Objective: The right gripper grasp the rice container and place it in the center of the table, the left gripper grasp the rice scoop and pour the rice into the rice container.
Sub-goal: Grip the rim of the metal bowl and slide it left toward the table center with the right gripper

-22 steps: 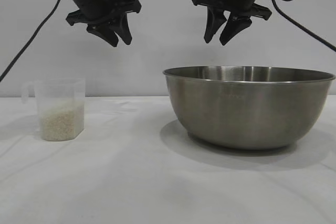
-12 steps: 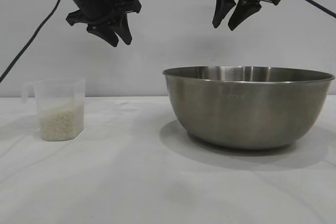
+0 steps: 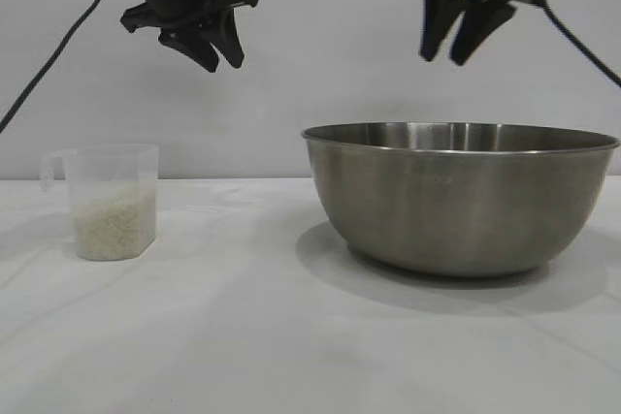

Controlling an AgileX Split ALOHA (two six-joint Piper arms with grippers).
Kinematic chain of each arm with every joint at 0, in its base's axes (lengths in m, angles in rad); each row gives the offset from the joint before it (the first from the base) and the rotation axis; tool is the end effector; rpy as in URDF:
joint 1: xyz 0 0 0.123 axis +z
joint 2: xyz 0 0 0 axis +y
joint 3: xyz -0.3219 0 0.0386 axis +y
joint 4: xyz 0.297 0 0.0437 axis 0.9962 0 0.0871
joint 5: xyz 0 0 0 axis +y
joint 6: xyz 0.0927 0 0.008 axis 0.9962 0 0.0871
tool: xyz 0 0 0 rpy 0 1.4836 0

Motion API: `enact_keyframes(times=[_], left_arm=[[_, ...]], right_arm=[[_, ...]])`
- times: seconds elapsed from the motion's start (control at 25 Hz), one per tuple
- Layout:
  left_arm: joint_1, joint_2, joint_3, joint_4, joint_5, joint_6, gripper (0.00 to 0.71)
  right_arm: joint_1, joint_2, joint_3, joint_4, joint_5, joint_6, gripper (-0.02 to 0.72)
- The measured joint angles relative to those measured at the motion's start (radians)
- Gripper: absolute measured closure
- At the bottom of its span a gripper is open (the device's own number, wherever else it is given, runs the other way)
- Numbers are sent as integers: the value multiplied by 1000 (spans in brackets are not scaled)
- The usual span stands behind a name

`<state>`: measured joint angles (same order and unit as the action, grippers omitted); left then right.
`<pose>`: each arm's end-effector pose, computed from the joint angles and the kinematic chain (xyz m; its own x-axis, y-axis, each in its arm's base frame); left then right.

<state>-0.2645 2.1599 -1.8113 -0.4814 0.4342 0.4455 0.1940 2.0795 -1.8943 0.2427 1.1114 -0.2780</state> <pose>0.5527 -0.1685 0.2534 -0.5840 0.1612 -0.7956 0.4077 0.9058 -0.1158 0.5098 0.1206 0.2890 -0.8561 -0.3353 -0.3932 -0.4150 0.8995 0.1365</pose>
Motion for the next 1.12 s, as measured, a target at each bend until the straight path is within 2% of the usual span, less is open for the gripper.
enact_keyframes(times=[0.08, 0.16, 0.68, 1.0, 1.04, 1.12], left_arm=[[0, -4, 0, 0, 5, 0, 487], [0, -4, 0, 0, 11, 0, 487], [0, -7, 0, 0, 37, 0, 487], [0, -7, 0, 0, 37, 0, 487], [0, -7, 0, 0, 37, 0, 487], [0, -7, 0, 0, 37, -2, 487]], right_arm=[[-27, -17, 0, -9, 81, 0, 431], [-46, -35, 2, -17, 112, 0, 431], [-48, -103, 349, -33, 118, 0, 431], [-48, -83, 400, -33, 90, 0, 431], [-48, -72, 400, -33, 85, 0, 510], [-44, -54, 400, -33, 77, 0, 613]])
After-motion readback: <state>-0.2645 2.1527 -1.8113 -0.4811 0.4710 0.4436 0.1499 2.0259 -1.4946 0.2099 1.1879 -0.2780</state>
